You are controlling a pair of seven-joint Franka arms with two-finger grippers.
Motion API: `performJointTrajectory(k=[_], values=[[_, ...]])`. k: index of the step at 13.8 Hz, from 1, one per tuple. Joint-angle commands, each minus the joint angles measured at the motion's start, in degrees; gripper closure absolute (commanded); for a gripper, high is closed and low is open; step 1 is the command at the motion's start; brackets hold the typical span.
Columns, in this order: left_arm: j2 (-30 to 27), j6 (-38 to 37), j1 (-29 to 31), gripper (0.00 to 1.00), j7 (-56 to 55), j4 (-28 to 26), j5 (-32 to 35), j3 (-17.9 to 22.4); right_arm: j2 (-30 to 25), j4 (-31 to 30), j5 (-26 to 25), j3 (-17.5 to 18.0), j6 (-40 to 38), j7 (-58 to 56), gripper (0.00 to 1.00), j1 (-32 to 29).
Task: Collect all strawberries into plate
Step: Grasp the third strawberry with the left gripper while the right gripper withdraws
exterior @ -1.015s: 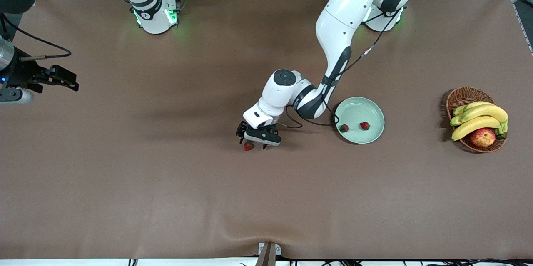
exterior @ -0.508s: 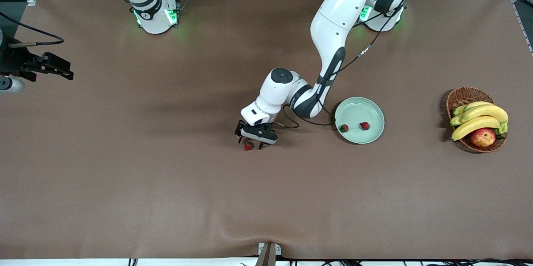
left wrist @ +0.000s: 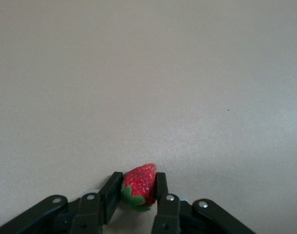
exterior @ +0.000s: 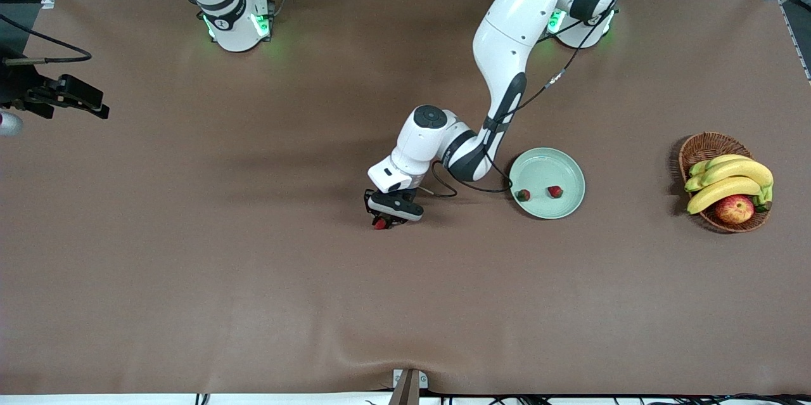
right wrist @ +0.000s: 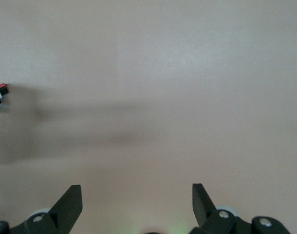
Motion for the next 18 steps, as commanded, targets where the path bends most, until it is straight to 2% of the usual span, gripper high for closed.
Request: performJointTrajectory(k=[1,3,8,10,18], values=[[0.46,0.47,-0.58,1.0,-0.74,1.62,1.36,0.51,-1.11,-0.2,0.77,-1.09,-0.83,0.02,0.0,0.64],[-2.17,-2.76,-0.05,1.0,-0.74,0.92,1.53,0.42,-1.47,-0.37,0.76,-2.32,-0.57,-2.25,0.0,0.64],[-9.55,-23.39,0.74,1.0,-0.47,0.48,1.53,0.51,-1.56,-0.55,0.76,-2.94,-0.66,-3.67,0.0,0.82],[-13.24,-31.58,1.09,1.0,0.49,-1.62,1.62,0.42,-1.64,-0.55,0.76,-2.94,-0.74,-3.67,0.0,0.82],[-32.84,-33.02,9.17,0.99,10.68,-28.32,1.54,-0.02,-1.47,-0.73,0.76,-2.85,-0.39,-2.88,0.0,1.43]])
